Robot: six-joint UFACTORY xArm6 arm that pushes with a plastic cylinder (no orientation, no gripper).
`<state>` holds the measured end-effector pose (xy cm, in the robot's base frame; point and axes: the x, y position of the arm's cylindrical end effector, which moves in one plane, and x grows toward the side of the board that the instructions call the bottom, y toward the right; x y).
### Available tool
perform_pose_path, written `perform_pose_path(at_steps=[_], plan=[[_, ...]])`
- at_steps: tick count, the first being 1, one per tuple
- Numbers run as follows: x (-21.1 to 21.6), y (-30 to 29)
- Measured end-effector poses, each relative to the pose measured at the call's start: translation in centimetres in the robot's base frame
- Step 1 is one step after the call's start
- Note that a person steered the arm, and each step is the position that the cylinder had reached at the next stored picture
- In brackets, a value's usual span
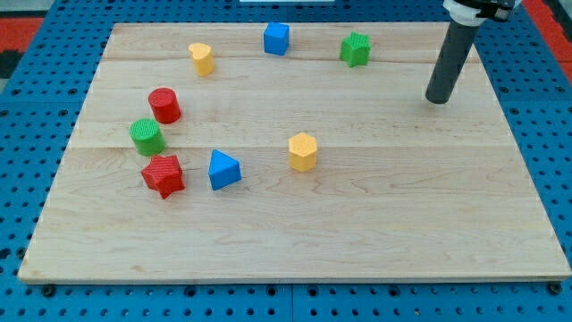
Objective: Move the yellow hexagon toward the bottom center
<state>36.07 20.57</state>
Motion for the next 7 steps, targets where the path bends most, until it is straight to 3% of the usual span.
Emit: perform_pose_path(at_steps=[1, 2, 3, 4, 6, 7], plan=[[0.0, -8.2], [0.0, -13.1], [0.0, -14.3], [0.6, -20.4], [7.9, -30.9], [12.3, -29.8]])
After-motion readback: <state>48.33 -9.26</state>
